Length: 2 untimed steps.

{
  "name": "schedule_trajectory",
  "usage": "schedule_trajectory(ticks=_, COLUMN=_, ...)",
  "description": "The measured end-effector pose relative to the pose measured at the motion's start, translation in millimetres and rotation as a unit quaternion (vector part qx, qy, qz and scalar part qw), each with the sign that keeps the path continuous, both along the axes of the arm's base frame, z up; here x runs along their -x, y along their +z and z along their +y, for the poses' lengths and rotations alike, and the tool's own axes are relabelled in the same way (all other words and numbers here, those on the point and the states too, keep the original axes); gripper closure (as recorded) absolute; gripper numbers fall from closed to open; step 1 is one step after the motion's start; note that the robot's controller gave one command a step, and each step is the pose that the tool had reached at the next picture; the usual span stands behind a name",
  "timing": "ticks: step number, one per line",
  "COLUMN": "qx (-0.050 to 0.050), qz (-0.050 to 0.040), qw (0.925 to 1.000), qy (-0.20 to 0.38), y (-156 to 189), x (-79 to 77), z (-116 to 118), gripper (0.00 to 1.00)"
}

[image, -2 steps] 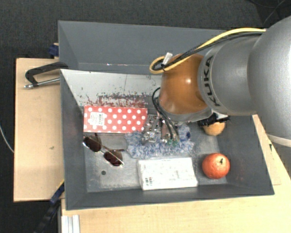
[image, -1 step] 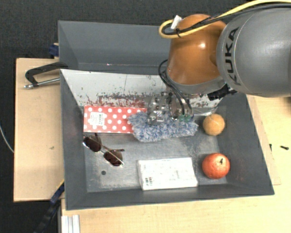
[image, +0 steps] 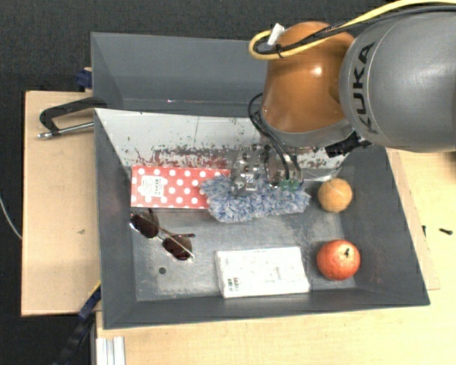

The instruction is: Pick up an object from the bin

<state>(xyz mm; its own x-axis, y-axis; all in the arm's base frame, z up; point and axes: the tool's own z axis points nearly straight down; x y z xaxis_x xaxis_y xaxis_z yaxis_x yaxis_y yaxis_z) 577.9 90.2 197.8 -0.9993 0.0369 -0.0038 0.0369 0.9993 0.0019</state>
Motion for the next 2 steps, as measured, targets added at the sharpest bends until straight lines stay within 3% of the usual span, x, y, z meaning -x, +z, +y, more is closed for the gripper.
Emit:
schedule_trajectory(ticks=1, qx=0.0, qz=0.001, qw=0.9994, qy=0.033, y=54.8, x=7.0, z=24.0, gripper=1.0)
schedule_trajectory(ticks=2, qx=-0.001, qz=-0.0074, qw=0.9974, qy=0.071, y=49.1, x=8.1, z=26.0, gripper=1.0)
